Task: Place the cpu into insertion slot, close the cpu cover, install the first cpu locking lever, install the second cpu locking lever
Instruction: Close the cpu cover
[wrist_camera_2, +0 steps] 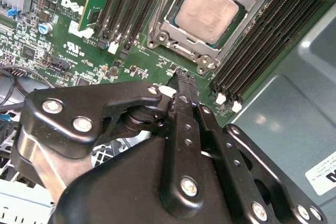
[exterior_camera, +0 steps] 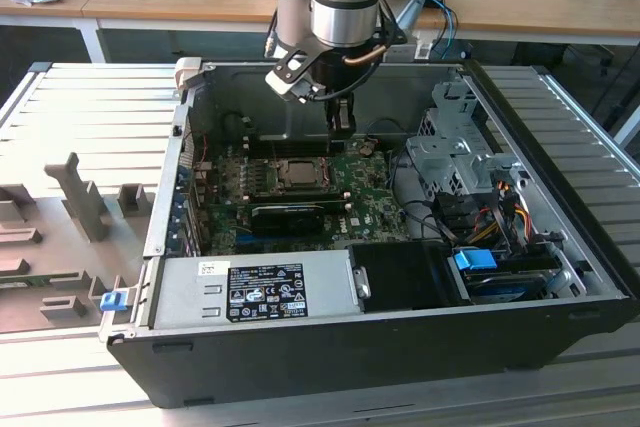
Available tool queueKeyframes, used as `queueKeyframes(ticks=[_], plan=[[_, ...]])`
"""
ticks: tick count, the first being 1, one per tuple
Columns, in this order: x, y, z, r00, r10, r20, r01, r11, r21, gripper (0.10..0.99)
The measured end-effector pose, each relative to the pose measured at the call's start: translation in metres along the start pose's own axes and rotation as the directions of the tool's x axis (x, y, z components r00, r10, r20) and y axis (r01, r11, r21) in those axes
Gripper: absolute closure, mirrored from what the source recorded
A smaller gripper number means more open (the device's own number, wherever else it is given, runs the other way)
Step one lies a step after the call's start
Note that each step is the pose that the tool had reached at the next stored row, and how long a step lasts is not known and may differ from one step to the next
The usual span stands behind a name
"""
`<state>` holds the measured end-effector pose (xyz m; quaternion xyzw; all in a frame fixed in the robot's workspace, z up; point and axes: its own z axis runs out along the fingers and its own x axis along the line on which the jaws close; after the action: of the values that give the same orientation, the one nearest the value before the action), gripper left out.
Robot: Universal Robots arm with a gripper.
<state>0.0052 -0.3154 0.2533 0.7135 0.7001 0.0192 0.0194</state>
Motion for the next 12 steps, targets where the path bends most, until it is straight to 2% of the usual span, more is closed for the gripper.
queueKeyframes(ticks=[3,5,6,7,10,12], plan=[[0.0000,-0.0018,0.0004,1.0000,0.000,-0.0001,0.000,1.0000,0.000,0.980],[-0.0002,-0.0082,0.0035,1.0000,0.000,0.0001,0.000,1.0000,0.000,0.980],[-0.0003,-0.0133,0.0053,1.0000,-0.001,0.0001,0.001,1.0000,0.000,0.980],[-0.0004,-0.0215,0.0085,1.0000,-0.002,-0.0001,0.002,1.0000,0.000,0.980],[-0.0005,-0.0284,0.0138,0.9999,-0.013,-0.0006,0.013,0.9999,0.001,0.980],[-0.0005,-0.0304,0.0170,0.9996,-0.029,-0.0015,0.029,0.9996,0.002,0.980]])
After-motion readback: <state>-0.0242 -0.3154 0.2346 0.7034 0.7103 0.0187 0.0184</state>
